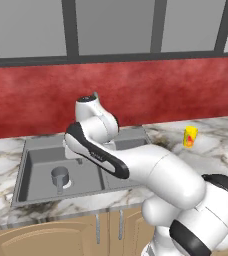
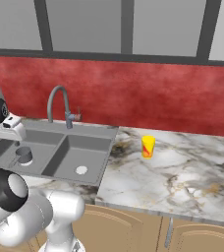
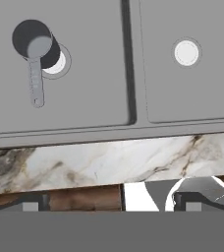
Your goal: Move any existing items from the left basin to the right basin for drying. Then move the cup from the counter to the left basin of the sink for washing.
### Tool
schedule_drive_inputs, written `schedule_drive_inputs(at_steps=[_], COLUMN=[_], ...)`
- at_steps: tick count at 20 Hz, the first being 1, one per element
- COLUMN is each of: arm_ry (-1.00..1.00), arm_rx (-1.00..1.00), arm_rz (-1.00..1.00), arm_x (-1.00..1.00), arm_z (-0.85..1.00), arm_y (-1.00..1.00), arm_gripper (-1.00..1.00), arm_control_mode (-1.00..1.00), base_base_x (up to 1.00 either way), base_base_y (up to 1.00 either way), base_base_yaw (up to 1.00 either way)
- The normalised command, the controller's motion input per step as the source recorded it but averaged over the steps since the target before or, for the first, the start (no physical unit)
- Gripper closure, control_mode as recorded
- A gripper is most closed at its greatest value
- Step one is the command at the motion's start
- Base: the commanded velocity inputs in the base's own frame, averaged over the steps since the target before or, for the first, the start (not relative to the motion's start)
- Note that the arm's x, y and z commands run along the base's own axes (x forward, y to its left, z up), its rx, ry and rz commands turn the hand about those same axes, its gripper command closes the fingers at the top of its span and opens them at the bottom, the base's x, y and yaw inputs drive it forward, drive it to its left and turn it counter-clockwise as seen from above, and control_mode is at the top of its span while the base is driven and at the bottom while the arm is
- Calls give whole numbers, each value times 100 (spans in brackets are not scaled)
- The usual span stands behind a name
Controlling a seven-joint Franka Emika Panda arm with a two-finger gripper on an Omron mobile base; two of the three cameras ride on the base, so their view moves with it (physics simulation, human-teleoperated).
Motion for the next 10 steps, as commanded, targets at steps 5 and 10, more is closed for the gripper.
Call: schedule_drive_inputs(at_steps=[5,10], arm_ry=[1,5], arm_rx=[0,0], arm_rz=[-3,-3], arm_x=[16,36], arm_z=[-28,-24], arm_y=[18,21], arm_gripper=[-100,-100], arm_control_mode=[-100,-100], base_base_x=[0,0], base_base_y=[0,0], base_base_yaw=[0,0])
